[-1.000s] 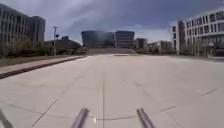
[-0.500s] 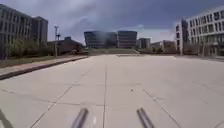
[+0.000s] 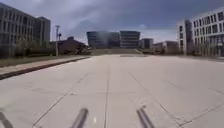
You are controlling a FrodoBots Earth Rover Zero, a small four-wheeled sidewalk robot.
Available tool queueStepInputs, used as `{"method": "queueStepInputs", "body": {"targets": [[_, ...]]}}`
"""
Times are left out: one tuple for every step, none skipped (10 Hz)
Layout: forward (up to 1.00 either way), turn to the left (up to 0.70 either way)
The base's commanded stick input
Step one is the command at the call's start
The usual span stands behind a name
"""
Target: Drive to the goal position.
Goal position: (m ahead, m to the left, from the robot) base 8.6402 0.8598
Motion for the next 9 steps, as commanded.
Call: {"method": "queueStepInputs", "body": {"targets": [[1.00, 0.00], [1.00, 0.00], [1.00, 0.00], [1.00, 0.00], [1.00, 0.00], [1.00, 0.00], [1.00, 0.00], [1.00, 0.00], [1.00, -0.38]]}}
